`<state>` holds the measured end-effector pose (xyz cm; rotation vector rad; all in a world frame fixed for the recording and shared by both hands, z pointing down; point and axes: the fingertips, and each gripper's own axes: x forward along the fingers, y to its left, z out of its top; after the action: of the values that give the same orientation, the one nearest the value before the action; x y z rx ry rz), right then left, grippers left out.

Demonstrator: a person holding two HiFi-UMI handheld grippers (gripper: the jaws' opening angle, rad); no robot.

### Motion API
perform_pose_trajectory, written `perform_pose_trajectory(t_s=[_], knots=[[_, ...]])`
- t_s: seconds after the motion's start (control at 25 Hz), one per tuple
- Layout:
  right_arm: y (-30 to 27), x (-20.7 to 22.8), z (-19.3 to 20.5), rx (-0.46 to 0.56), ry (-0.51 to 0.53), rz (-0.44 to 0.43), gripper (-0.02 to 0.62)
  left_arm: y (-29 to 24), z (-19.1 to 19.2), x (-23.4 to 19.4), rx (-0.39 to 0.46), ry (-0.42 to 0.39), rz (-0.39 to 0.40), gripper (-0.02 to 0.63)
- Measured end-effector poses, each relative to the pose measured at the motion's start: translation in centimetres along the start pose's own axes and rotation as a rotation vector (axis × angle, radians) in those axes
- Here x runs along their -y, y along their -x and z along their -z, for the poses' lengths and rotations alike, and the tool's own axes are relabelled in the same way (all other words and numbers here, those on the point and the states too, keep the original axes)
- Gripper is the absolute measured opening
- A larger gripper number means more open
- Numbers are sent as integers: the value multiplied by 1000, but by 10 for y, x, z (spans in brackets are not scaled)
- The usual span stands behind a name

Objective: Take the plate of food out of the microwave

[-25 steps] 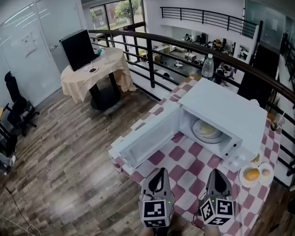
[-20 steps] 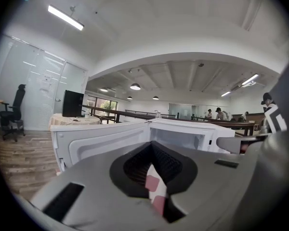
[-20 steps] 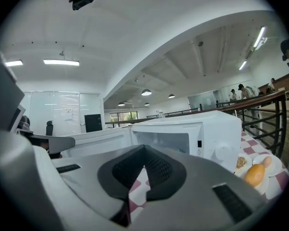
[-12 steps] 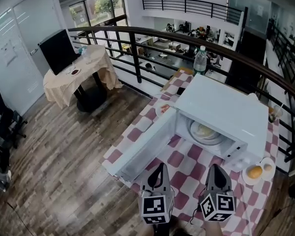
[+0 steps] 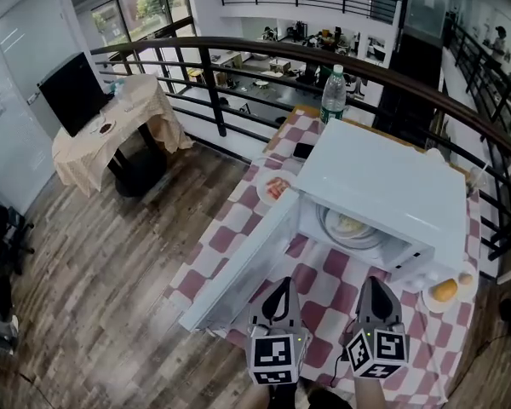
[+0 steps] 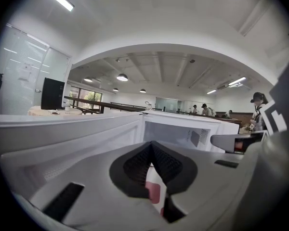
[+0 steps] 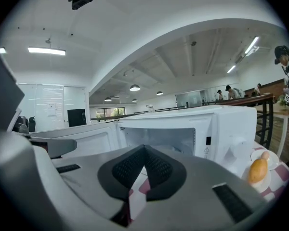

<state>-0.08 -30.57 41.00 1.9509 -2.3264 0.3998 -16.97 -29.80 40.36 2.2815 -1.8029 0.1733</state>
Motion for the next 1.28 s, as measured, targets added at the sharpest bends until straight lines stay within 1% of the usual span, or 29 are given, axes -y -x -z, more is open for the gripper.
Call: perform_pose_trajectory(t_s=[0.2, 0.4, 0.64, 0.92, 1.12, 1.2, 1.28], knots=[[-18, 0, 2, 1, -29, 23, -9, -18, 6, 2, -21, -9, 45, 14], [-24, 5, 4, -8, -51, 58, -9, -30, 8, 7, -29, -25, 85, 14], [-31, 13, 12, -27, -160, 75, -9, -41, 11, 17, -34, -38, 128, 14], [-41, 15, 25, -56, -272, 60, -9, -54, 18, 27, -48, -43, 149, 14], [-53, 20, 35, -94, -388, 31, -9, -63, 23, 29, -60, -46, 131, 14], [-58, 24, 39, -95, -462, 25, -9, -65, 25, 30, -65, -49, 124, 15], [-64, 28, 44, -94, -562, 8, -9, -68, 26, 31, -67, -50, 118, 14]])
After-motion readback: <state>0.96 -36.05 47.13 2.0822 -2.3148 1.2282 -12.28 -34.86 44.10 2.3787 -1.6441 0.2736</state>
